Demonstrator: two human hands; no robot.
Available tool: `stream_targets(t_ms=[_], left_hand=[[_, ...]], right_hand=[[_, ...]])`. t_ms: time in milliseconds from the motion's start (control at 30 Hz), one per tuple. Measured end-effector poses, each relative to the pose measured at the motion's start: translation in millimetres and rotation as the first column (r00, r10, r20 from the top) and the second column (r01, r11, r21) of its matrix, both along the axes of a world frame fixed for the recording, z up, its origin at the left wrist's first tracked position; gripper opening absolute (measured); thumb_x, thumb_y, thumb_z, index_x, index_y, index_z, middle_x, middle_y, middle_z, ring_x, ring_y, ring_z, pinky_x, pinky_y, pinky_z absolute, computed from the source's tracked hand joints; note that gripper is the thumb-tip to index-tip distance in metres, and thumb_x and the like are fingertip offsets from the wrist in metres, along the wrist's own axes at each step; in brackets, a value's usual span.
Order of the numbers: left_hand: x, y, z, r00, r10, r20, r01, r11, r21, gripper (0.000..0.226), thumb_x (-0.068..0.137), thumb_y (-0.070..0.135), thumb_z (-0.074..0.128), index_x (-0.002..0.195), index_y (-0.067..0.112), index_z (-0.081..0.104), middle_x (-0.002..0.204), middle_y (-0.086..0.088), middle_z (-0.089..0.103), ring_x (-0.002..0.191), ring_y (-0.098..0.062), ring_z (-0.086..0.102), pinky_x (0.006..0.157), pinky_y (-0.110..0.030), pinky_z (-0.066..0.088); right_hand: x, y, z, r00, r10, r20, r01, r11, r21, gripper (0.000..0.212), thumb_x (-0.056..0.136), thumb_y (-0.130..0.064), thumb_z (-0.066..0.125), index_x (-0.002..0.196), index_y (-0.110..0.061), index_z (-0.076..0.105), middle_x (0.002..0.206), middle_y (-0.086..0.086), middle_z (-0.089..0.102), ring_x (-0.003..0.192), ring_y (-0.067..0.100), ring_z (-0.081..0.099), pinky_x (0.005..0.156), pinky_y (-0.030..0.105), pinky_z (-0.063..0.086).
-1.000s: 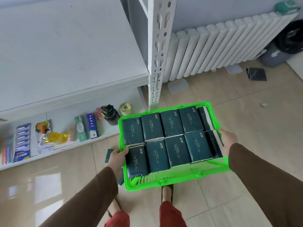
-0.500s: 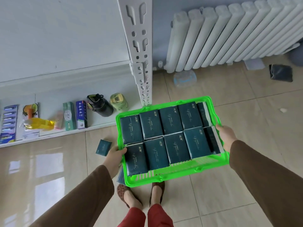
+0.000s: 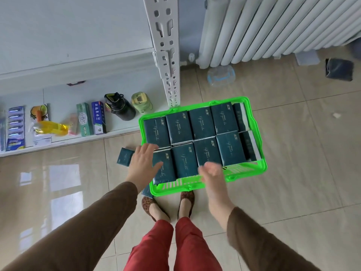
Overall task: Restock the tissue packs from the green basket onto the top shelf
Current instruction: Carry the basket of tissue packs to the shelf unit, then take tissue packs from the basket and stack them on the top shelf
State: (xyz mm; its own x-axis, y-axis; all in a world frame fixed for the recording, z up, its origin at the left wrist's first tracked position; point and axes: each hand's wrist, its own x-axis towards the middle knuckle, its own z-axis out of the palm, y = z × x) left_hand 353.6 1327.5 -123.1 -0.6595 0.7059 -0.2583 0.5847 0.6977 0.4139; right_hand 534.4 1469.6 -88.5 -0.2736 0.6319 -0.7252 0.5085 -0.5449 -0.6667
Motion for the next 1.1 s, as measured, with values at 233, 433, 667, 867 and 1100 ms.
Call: stream_targets(t_ms=[233,433,667,867,1100], left_hand=[[5.1,8.9,-21.4,0.974,-0.228,-0.004,0.215,0.923,-0.319,0.1,0.066,0.06,0.077,0.145,0.02,0.031,0.135,0.0,0.048,0.127,-0.024,0.045,0.105,-0.04,0.037],[-0.3,16.2,-31.2,0.97,-0.241,0.028,0.232,0.887,-0.4,0.111,0.058,0.066,0.078,0.146,0.021,0.028,0.138,-0.003,0.051,0.128,-0.027,0.045,0.104,-0.044,0.033],[-5.1,12.6,-18.2,0.947,-0.317,0.057,0.309,0.844,-0.439,0.078,0.074,0.048,0.076,0.14,0.022,0.043,0.132,-0.003,0.048,0.125,-0.027,0.041,0.098,-0.044,0.036],[2.1,13.2,-28.9,0.938,-0.309,0.155,0.345,0.867,-0.361,0.094,0.066,0.054,0.077,0.142,0.017,0.035,0.134,-0.005,0.051,0.124,-0.029,0.05,0.101,-0.041,0.039],[-1.3,13.0,-22.2,0.95,-0.278,0.145,0.311,0.895,-0.319,0.081,0.061,0.064,0.078,0.123,0.022,0.047,0.122,-0.003,0.06,0.116,-0.029,0.052,0.095,-0.044,0.036]], right_hand=[[-32.5,-48.1,-65.3,0.956,-0.252,0.152,0.294,0.846,-0.445,0.056,0.084,-0.03,0.077,0.127,-0.003,0.054,0.087,0.003,0.052,0.067,0.01,0.045,0.076,0.025,0.044],[-50.6,-31.7,-77.7,0.936,-0.277,0.215,0.343,0.854,-0.391,0.05,0.087,-0.038,0.075,0.123,-0.007,0.061,0.075,0.0,0.04,0.068,0.014,0.042,0.063,0.022,0.038],[-57.9,-43.6,-67.7,0.912,-0.347,0.217,0.406,0.835,-0.371,0.076,0.07,-0.059,0.081,0.116,0.001,0.065,0.104,0.015,0.07,0.06,0.014,0.044,0.053,0.024,0.037],[-51.7,-43.4,-63.4,0.91,-0.367,0.193,0.413,0.844,-0.342,0.058,0.082,-0.041,0.078,0.117,0.001,0.062,0.096,0.014,0.055,0.072,0.02,0.049,0.079,0.035,0.056],[-48.9,-55.2,-48.8,0.873,-0.471,0.127,0.486,0.817,-0.311,0.064,0.07,-0.053,0.081,0.115,-0.013,0.057,0.073,0.001,0.039,0.061,0.016,0.04,0.08,0.027,0.051]])
